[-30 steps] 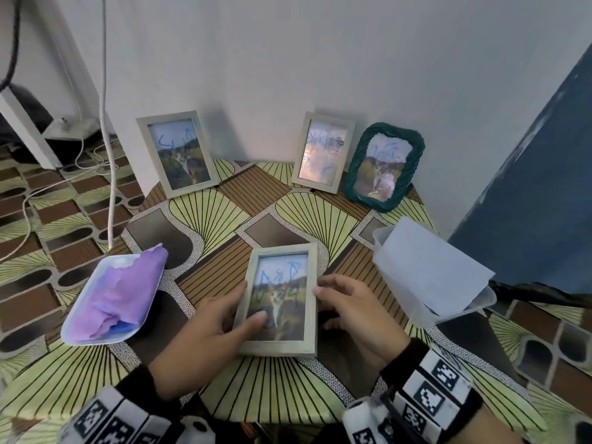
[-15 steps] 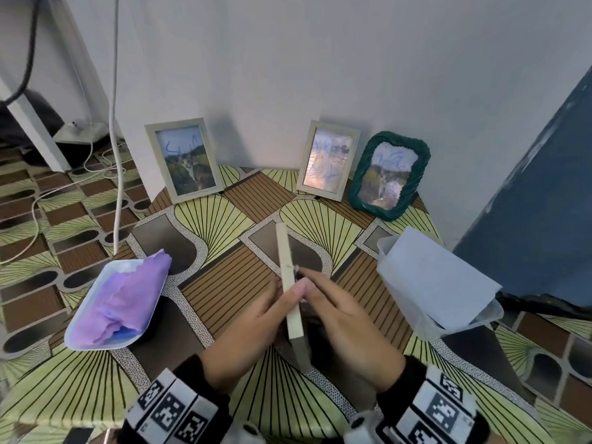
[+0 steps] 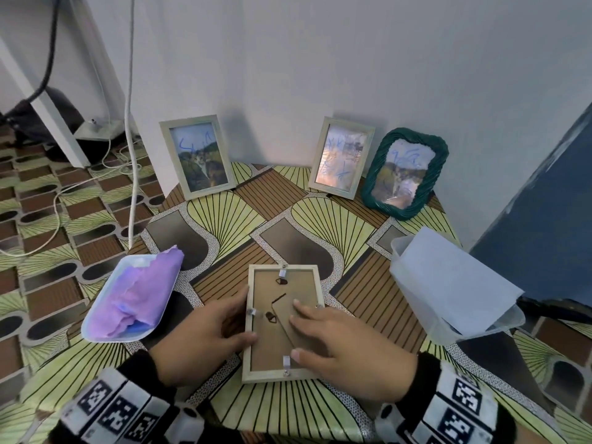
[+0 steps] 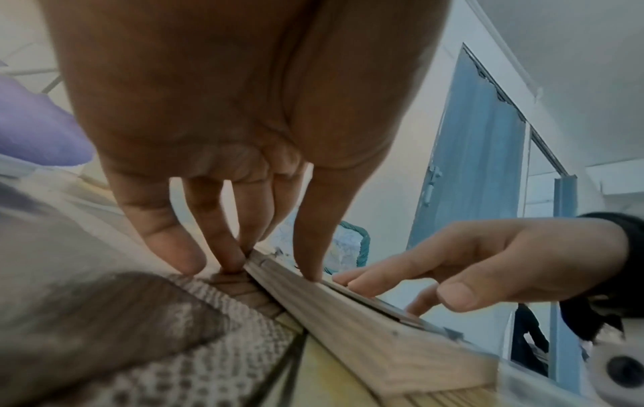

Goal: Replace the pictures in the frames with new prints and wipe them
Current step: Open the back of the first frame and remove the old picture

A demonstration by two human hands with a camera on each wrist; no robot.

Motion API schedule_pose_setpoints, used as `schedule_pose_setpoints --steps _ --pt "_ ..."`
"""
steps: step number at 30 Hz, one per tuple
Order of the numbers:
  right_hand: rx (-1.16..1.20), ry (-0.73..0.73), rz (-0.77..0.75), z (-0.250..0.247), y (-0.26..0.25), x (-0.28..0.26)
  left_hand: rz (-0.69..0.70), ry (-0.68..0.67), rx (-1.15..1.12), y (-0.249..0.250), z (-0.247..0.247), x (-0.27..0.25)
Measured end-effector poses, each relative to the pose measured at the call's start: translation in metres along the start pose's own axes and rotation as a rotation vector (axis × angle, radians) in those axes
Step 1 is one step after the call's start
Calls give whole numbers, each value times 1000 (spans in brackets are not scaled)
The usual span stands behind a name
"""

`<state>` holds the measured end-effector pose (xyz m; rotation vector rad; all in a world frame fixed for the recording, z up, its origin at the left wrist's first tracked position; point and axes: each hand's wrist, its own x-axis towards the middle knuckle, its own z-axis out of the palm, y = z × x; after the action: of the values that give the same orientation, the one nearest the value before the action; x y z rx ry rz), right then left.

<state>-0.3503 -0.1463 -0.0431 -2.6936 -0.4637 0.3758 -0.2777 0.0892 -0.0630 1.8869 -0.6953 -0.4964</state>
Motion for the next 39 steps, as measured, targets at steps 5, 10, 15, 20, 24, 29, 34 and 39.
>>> schedule_pose_setpoints --steps 5,10,15,20,24,29,34,39 --pt "-60 -40 -50 -2 7 -2 42 83 320 -3 1 -5" --pt "280 191 -8 -16 18 2 12 309 361 6 1 -5" --pt "320 385 127 -32 37 18 53 247 642 18 -13 3" --pt "63 187 208 -24 44 29 -194 -53 985 10 -18 20" --pt "-51 82 207 -16 43 31 -288 -181 1062 5 -15 23" --pt "-159 -144 223 -13 43 37 -269 -239 1062 1 -13 22" --pt "-177 -150 185 -11 46 38 -207 -238 1102 -6 -11 27" --pt "-187 -144 166 -13 46 36 -143 -221 1123 -6 -11 34"
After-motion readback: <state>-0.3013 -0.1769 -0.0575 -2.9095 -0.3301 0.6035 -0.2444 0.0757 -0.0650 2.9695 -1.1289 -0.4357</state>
